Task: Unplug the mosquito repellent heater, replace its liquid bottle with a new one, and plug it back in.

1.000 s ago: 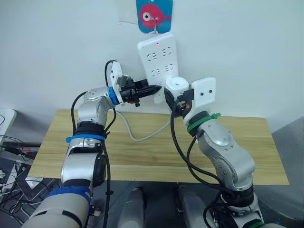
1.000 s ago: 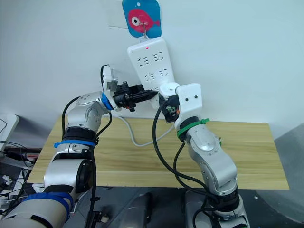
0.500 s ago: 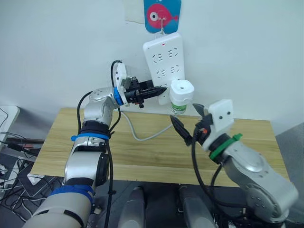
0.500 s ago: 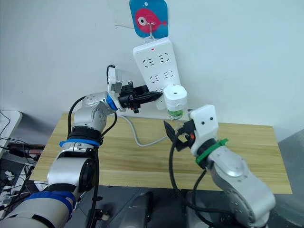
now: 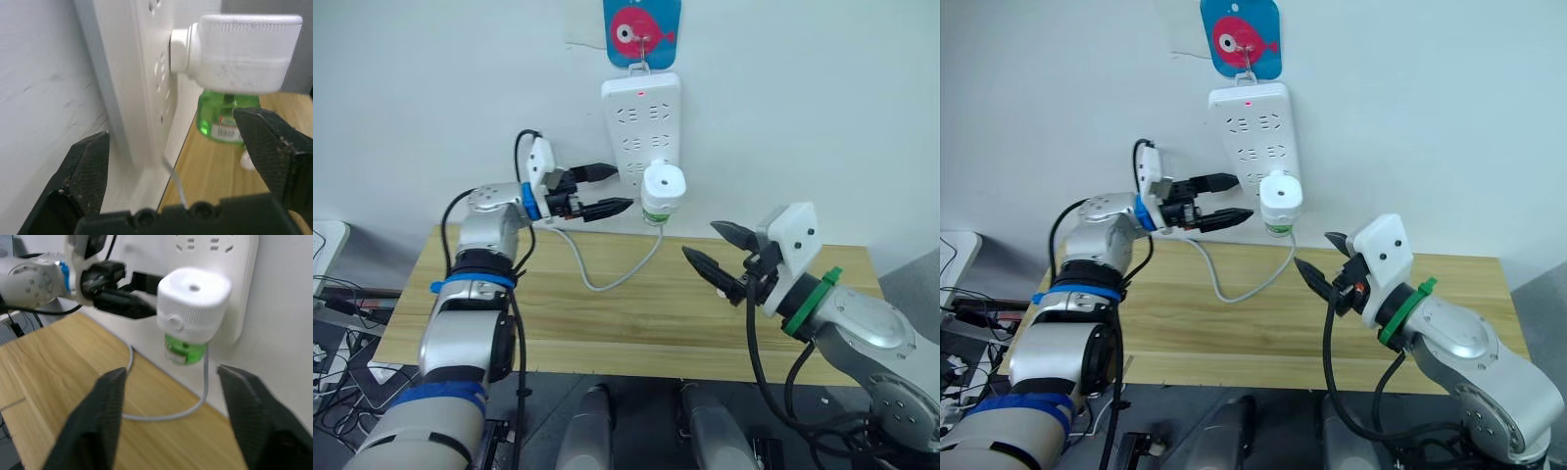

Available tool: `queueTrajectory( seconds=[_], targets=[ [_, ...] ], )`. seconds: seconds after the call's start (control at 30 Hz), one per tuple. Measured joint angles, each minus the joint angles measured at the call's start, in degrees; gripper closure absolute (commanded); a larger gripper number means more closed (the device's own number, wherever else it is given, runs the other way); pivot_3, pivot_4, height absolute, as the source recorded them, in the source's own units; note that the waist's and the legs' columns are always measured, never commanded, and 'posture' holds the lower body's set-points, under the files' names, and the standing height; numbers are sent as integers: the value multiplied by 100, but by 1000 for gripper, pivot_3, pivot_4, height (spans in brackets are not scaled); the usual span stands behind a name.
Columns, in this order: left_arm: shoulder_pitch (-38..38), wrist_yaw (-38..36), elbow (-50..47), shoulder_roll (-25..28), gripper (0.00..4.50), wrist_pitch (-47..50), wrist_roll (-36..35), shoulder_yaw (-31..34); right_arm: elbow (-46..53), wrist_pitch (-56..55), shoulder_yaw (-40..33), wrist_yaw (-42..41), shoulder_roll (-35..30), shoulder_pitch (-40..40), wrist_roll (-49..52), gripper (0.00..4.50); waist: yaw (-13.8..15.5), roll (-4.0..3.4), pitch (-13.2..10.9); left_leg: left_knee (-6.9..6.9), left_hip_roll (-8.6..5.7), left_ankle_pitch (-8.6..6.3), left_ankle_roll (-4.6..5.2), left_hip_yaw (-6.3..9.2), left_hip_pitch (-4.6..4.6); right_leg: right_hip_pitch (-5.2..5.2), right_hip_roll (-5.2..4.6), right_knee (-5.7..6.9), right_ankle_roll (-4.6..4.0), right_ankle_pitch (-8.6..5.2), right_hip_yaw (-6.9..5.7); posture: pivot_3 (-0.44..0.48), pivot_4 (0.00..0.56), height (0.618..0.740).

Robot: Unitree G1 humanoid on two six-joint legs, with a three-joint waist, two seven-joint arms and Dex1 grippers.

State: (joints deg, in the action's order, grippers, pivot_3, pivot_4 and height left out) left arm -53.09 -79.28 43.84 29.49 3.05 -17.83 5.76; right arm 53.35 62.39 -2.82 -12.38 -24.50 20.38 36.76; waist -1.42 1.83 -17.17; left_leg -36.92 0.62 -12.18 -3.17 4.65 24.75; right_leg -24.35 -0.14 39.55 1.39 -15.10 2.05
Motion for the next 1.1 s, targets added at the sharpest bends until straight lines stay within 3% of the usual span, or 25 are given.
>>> queueTrajectory(
  seconds=[0.17, 0.37, 0.5, 1.1],
  targets=[
    [1266, 99, -1984, 205, 0, 804, -502, 111, -543, -430, 446, -8, 65, 288, -344, 4470, 99, 1, -2, -1, 2, 0, -1, 7, 2, 0, -15, -2, -2, -1, 6, 221, 283, 740],
    [2390, 785, -4336, 201, 0, 1403, -1146, 212, -787, -817, 751, -197, 68, 318, -526, 4470, 292, 2, -2, -4, -1, 1, -2, 14, 0, 9, -28, -7, -2, -1, 7, 247, 286, 740],
    [2879, 1043, -5074, 156, 0, 1450, -1368, 203, -1015, -1028, 1046, -224, 164, 319, -767, 4470, 303, 2, -2, -2, -1, 1, -2, 12, -2, 12, -26, -11, -2, -1, 5, 247, 286, 740],
    [2922, 1466, -5253, 166, 0, 1650, -1593, 106, -1571, -1664, 1295, -103, 557, 262, -1660, 4470, 335, 1, -3, 1, 0, 0, -2, 10, -2, 10, -6, -15, -2, -1, 3, 246, 292, 740]
  ],
)
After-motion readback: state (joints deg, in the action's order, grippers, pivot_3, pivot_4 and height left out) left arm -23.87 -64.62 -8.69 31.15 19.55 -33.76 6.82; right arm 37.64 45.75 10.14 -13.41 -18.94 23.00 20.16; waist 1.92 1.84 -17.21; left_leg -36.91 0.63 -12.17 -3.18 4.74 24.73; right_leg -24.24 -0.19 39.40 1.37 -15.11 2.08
